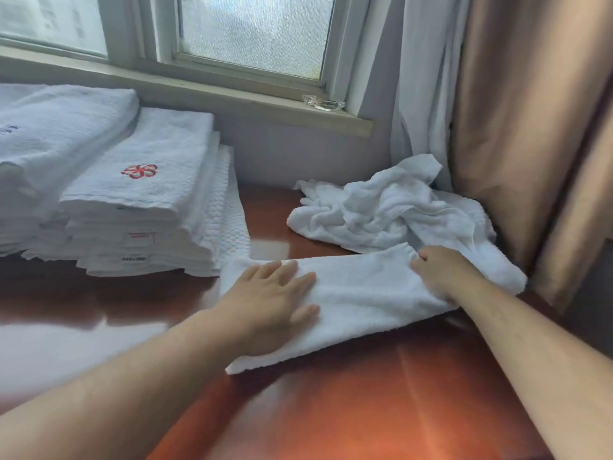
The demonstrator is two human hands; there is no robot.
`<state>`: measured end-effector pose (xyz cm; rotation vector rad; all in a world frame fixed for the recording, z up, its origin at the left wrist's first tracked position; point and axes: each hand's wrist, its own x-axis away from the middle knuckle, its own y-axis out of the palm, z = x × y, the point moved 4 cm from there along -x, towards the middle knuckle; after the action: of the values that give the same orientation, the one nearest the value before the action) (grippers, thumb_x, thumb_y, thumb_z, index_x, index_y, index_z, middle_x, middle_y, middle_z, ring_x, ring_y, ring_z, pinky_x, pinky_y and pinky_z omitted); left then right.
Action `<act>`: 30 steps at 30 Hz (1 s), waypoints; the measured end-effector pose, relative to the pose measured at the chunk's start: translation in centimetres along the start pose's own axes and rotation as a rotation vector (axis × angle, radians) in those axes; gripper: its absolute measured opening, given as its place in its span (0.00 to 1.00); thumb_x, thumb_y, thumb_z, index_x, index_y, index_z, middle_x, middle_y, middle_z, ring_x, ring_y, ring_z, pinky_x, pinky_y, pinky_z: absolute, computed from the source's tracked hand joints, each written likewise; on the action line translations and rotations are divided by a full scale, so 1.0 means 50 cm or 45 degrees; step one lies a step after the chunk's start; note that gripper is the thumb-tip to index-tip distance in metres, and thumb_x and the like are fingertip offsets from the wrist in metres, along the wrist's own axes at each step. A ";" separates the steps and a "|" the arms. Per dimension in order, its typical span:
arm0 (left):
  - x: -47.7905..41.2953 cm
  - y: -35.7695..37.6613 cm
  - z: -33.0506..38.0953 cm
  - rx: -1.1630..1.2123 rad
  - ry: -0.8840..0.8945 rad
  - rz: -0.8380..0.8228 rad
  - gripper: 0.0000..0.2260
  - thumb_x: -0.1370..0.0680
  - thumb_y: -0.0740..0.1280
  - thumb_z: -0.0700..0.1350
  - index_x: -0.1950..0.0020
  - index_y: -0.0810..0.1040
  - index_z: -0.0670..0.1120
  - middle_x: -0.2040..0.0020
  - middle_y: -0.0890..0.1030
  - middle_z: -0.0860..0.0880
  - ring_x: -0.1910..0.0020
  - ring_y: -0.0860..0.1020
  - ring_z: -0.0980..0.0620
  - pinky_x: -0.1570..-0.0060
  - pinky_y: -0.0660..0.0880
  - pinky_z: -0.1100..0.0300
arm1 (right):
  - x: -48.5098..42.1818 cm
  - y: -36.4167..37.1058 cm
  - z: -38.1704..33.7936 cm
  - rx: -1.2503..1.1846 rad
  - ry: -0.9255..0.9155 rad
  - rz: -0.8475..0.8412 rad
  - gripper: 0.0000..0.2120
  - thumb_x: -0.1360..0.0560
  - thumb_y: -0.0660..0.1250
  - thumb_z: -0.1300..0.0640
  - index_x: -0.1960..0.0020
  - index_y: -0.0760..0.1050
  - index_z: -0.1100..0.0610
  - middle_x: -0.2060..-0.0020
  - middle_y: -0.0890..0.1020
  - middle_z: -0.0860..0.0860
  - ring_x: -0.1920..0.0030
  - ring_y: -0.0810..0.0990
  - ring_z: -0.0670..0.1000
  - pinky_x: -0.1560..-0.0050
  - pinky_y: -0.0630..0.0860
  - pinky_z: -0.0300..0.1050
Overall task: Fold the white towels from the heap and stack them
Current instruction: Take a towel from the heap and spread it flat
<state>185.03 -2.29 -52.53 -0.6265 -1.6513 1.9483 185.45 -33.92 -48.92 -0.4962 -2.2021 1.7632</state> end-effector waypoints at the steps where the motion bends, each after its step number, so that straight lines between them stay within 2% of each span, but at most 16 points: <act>1: 0.000 0.002 -0.003 -0.001 -0.001 -0.013 0.30 0.20 0.45 0.68 0.20 0.51 0.60 0.18 0.50 0.51 0.20 0.48 0.49 0.24 0.45 0.52 | -0.001 0.000 -0.002 0.004 0.017 0.023 0.16 0.16 0.56 0.48 0.57 0.74 0.54 0.58 0.80 0.53 0.57 0.78 0.54 0.58 0.73 0.51; 4: 0.003 0.006 -0.007 -0.013 -0.008 -0.019 0.33 0.22 0.45 0.70 0.19 0.48 0.59 0.18 0.47 0.52 0.20 0.45 0.50 0.24 0.43 0.52 | 0.009 -0.011 -0.022 0.169 0.002 0.127 0.11 0.16 0.57 0.51 0.53 0.74 0.53 0.56 0.81 0.52 0.56 0.77 0.53 0.57 0.73 0.50; 6: 0.005 0.009 -0.007 -0.019 -0.019 -0.014 0.33 0.22 0.46 0.71 0.19 0.47 0.59 0.17 0.47 0.52 0.19 0.44 0.51 0.24 0.42 0.53 | 0.028 -0.025 -0.052 0.360 -0.084 0.357 0.07 0.18 0.58 0.56 0.47 0.75 0.52 0.52 0.81 0.52 0.51 0.77 0.55 0.52 0.74 0.51; 8: 0.004 0.011 -0.007 -0.015 -0.024 -0.007 0.34 0.22 0.46 0.71 0.19 0.46 0.60 0.17 0.46 0.52 0.19 0.44 0.51 0.24 0.41 0.53 | 0.051 -0.025 -0.096 0.331 -0.295 0.588 0.08 0.21 0.59 0.57 0.47 0.76 0.53 0.50 0.80 0.51 0.47 0.77 0.57 0.48 0.72 0.52; 9: 0.004 0.012 -0.007 -0.009 -0.025 -0.006 0.34 0.23 0.46 0.71 0.19 0.46 0.60 0.17 0.46 0.52 0.19 0.44 0.51 0.24 0.41 0.53 | 0.060 -0.015 -0.118 0.206 -0.412 0.567 0.09 0.21 0.60 0.53 0.47 0.78 0.54 0.50 0.81 0.51 0.46 0.77 0.57 0.48 0.71 0.52; 10: 0.003 0.012 -0.007 -0.006 -0.025 -0.002 0.35 0.23 0.45 0.72 0.19 0.46 0.60 0.17 0.46 0.52 0.19 0.44 0.51 0.23 0.41 0.53 | 0.065 0.001 -0.136 0.052 -0.482 0.437 0.14 0.21 0.59 0.47 0.47 0.80 0.53 0.48 0.81 0.49 0.44 0.77 0.55 0.45 0.71 0.53; 12: 0.005 0.014 -0.009 -0.005 -0.027 -0.007 0.36 0.24 0.44 0.72 0.19 0.46 0.60 0.17 0.46 0.52 0.19 0.43 0.51 0.23 0.40 0.52 | 0.070 0.058 -0.148 -0.110 -0.450 -0.014 0.29 0.25 0.51 0.33 0.37 0.78 0.49 0.36 0.78 0.46 0.32 0.72 0.53 0.31 0.67 0.57; 14: 0.008 0.016 -0.009 -0.016 -0.021 -0.019 0.37 0.26 0.42 0.73 0.19 0.45 0.60 0.17 0.45 0.52 0.19 0.42 0.50 0.22 0.39 0.51 | 0.064 0.111 -0.121 -0.005 -0.380 -0.217 0.37 0.27 0.43 0.28 0.23 0.62 0.41 0.21 0.60 0.41 0.19 0.53 0.53 0.21 0.49 0.60; 15: 0.009 0.017 -0.009 -0.025 -0.016 -0.021 0.38 0.26 0.41 0.74 0.19 0.44 0.60 0.17 0.44 0.52 0.19 0.42 0.50 0.22 0.39 0.51 | 0.056 0.125 -0.105 0.035 -0.359 -0.224 0.39 0.28 0.40 0.26 0.20 0.53 0.39 0.19 0.52 0.40 0.18 0.45 0.50 0.21 0.43 0.59; 17: 0.008 0.017 -0.010 -0.033 -0.015 -0.022 0.39 0.28 0.39 0.74 0.19 0.43 0.60 0.17 0.44 0.52 0.19 0.42 0.49 0.22 0.39 0.50 | 0.038 0.131 -0.085 0.051 -0.343 -0.197 0.42 0.31 0.38 0.25 0.19 0.47 0.36 0.18 0.47 0.39 0.19 0.40 0.48 0.22 0.40 0.57; 21: 0.005 0.022 -0.008 -0.038 -0.027 -0.039 0.39 0.27 0.39 0.74 0.19 0.42 0.59 0.17 0.43 0.52 0.19 0.41 0.50 0.21 0.40 0.48 | 0.016 0.130 -0.088 0.059 -0.348 -0.166 0.40 0.30 0.39 0.24 0.20 0.48 0.36 0.19 0.47 0.38 0.19 0.40 0.46 0.22 0.40 0.55; 30: 0.011 0.024 -0.015 -0.065 -0.049 -0.055 0.35 0.22 0.42 0.71 0.18 0.43 0.58 0.17 0.43 0.53 0.19 0.42 0.50 0.22 0.40 0.48 | 0.032 0.128 -0.102 0.140 -0.339 -0.178 0.42 0.31 0.37 0.25 0.19 0.47 0.38 0.18 0.46 0.41 0.19 0.41 0.48 0.21 0.42 0.58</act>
<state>185.00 -1.55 -53.85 -0.5708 -1.7282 1.9040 186.73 -27.49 -54.04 -0.0836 -2.2292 1.9557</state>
